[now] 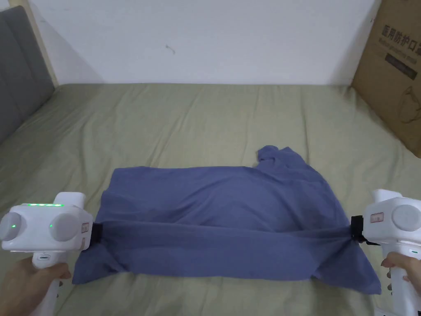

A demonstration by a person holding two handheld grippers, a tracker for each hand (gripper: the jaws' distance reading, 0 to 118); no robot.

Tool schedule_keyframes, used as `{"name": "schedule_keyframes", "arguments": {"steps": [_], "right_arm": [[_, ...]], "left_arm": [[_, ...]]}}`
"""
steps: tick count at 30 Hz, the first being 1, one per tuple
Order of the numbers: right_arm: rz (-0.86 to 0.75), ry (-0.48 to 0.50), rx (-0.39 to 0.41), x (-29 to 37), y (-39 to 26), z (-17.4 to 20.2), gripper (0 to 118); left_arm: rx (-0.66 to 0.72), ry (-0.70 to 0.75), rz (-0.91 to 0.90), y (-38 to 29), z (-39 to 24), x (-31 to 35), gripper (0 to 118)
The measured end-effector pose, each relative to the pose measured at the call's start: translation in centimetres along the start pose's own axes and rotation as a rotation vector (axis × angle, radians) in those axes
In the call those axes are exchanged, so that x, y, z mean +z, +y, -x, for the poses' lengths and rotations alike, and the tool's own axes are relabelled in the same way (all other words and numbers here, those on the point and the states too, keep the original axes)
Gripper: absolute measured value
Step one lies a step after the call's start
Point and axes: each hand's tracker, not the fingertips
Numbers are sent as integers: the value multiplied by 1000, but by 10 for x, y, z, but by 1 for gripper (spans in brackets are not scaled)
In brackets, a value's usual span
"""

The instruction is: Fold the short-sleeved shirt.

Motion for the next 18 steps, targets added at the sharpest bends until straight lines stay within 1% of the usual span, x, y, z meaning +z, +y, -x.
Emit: {"name": "schedule_keyframes", "arguments": {"steps": [1,2,3,5,6,7,8,9,11,12,14,15,18], "right_arm": [[3,-11,17,-4,-1,2,45],[6,-16,19,-5,-2,2,60],[8,-11,18,-5,-4,1,62],[5,9,7,7,-9,-2,62],[-13,37,14,13,-12,-5,61],[-32,55,35,23,-16,-5,53],[-64,54,53,34,-22,-4,38],[-90,55,75,44,-27,-4,30],[-115,82,88,60,-42,-4,15],[-126,101,75,66,-50,-4,0],[-118,136,49,71,-66,-5,0],[-117,131,30,71,-73,-3,0],[-87,138,9,67,-89,-2,0]], "left_arm": [[-4,9,17,0,0,-3,103],[12,-7,14,-2,2,-3,108],[30,-19,10,-5,5,0,106],[86,-36,-19,-12,12,13,105],[103,-34,-24,-16,15,19,101],[129,-59,-47,-23,18,27,78],[152,-93,-60,-30,23,36,46],[172,-121,-68,-39,24,45,46],[182,-128,-59,-56,23,54,20],[178,-129,-59,-66,23,57,0],[182,-145,-45,-80,22,59,0],[198,-157,-46,-86,22,58,0],[199,-144,-36,-88,23,47,1]]}}
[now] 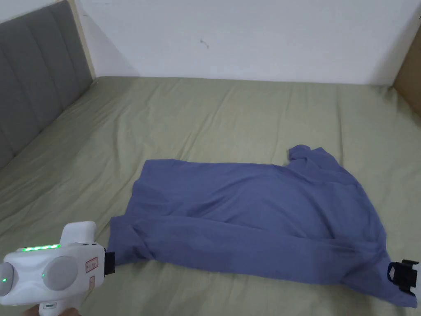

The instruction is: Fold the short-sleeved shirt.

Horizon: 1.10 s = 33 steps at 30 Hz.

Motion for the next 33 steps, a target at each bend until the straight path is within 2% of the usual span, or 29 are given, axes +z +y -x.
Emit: {"name": "schedule_keyframes", "arguments": {"steps": [1,4,5,6,7,9,11,12,13,15,16,17,18,19,20,22,25,26,27,28,29,30,31,33], "right_arm": [[5,-2,-1,0,-3,1,0],[16,-24,2,-2,-12,-1,0],[24,-20,0,-1,-13,-3,0],[31,-12,-8,-1,-14,-5,0],[33,-9,-14,0,-16,-6,0],[38,-19,-16,-2,-19,-11,0],[42,-32,-25,-2,-19,-15,0],[45,-35,-36,-1,-19,-18,0],[43,-32,-44,1,-20,-20,0],[38,-30,-55,1,-18,-24,0],[38,-34,-58,0,-17,-24,6],[41,-41,-58,-3,-15,-26,22],[39,-51,-58,-5,-12,-26,47],[37,-57,-59,-9,-10,-28,76],[42,-53,-58,-14,-7,-28,81],[54,-28,-69,-32,-5,-34,81],[154,-71,-135,-79,-11,-41,78],[217,-117,-168,-87,-16,-39,64],[172,-161,-141,-84,-19,-34,56],[119,-132,-71,-75,-17,-26,50],[133,-138,-20,-69,-13,-22,38],[127,-136,13,-66,-11,-21,24],[132,-97,5,-60,-8,-23,12],[141,-88,-41,-51,-1,-26,10]], "left_arm": [[13,18,1,4,2,-3,20],[69,-6,12,18,11,-23,100],[88,-6,28,23,14,-32,108],[104,12,45,23,10,-38,106],[99,22,54,26,11,-47,95],[52,44,121,25,11,-69,49],[-23,74,146,18,1,-78,41],[-28,61,125,23,-1,-68,28],[-23,53,114,26,-1,-62,5],[2,36,89,27,-2,-56,5],[3,29,99,29,0,-56,5],[-2,24,100,28,0,-55,5],[-5,21,97,26,-1,-52,5],[-3,17,95,25,-1,-50,5],[1,11,93,26,0,-48,5],[10,3,87,26,0,-46,5],[15,-2,91,27,0,-47,5],[13,-1,95,28,-1,-48,5],[7,-1,100,28,-2,-47,5],[1,-1,98,27,-3,-44,5],[-6,-1,93,27,-2,-41,5],[-8,-3,92,29,-1,-42,5],[-10,-6,91,30,0,-40,5],[-21,-4,86,32,0,-35,5]]}}
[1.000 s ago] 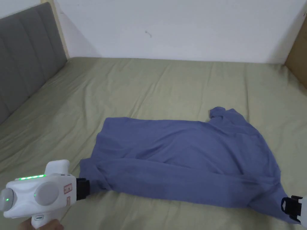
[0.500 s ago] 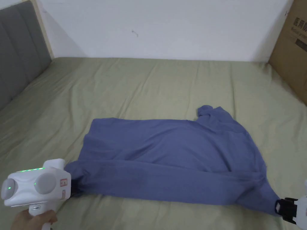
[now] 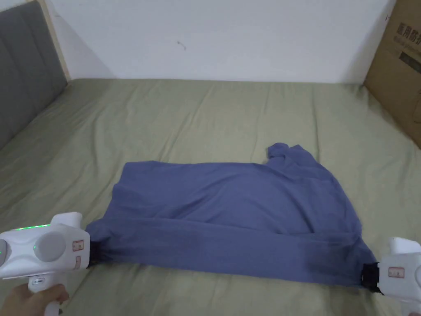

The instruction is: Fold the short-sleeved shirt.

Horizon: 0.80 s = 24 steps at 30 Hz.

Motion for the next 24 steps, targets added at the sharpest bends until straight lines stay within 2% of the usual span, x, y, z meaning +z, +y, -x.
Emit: {"name": "schedule_keyframes", "arguments": {"steps": [3,7,11,14,18,20,21,23,24], "right_arm": [[-12,17,-1,16,4,-3,9],[-9,-10,92,44,-1,-7,9],[-11,7,31,65,-33,-28,9],[45,4,3,66,-65,-43,9],[81,8,1,57,-96,-49,9],[81,11,-39,55,-95,-46,10],[63,-10,-33,57,-92,-42,13],[22,-105,50,66,-78,-31,50],[-15,-113,90,71,-70,-27,71]], "left_arm": [[-45,-1,-11,0,-1,13,5],[-96,26,-3,-11,3,32,5],[-114,22,39,-46,8,49,5],[-219,63,112,-80,7,48,5],[-176,54,158,-105,13,35,9],[-113,55,145,-99,15,40,13],[-100,62,159,-93,15,44,27],[-72,36,95,-83,18,59,68],[-63,29,67,-76,17,67,88]]}}
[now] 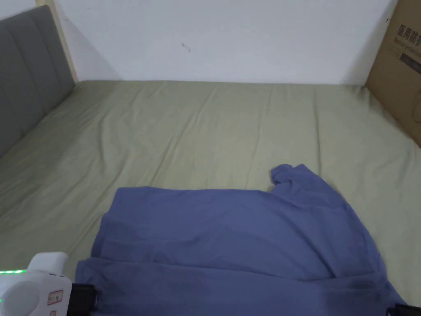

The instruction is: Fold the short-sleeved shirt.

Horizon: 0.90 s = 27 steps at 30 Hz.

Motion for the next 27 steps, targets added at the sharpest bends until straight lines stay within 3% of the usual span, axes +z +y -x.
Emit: {"name": "schedule_keyframes", "arguments": {"steps": [1,2,4,5,6,7,8,9,12,18,19,20,22,27], "right_arm": [[-26,-2,23,6,8,3,82],[-57,9,38,14,19,6,82],[-110,62,28,24,40,13,82],[-140,100,16,25,51,16,80],[-157,121,14,25,60,21,72],[-159,108,23,26,68,30,46],[-166,102,35,21,74,37,10],[-170,103,40,12,78,44,0],[-89,217,-18,-23,87,50,0],[-72,208,-41,-59,134,58,0],[-82,207,-44,-64,147,57,2],[-88,197,-44,-73,164,57,20],[-82,178,-28,-91,192,57,89],[-2,128,23,-144,249,57,93]], "left_arm": [[8,4,-13,7,-1,8,106],[16,3,-54,15,-3,16,109],[23,-45,-120,31,-8,28,102],[34,-70,-140,39,-12,29,92],[34,-92,-155,46,-15,29,72],[33,-94,-163,53,-19,24,30],[23,-82,-154,59,-25,16,0],[4,-59,-144,63,-36,12,0],[2,-70,-119,74,-41,-10,0],[2,-54,-107,104,-46,-31,0],[-8,-48,-108,111,-46,-33,0],[-10,-44,-108,117,-46,-36,0],[-10,-45,-105,124,-50,-42,0],[2,-44,-76,131,-54,-60,0]]}}
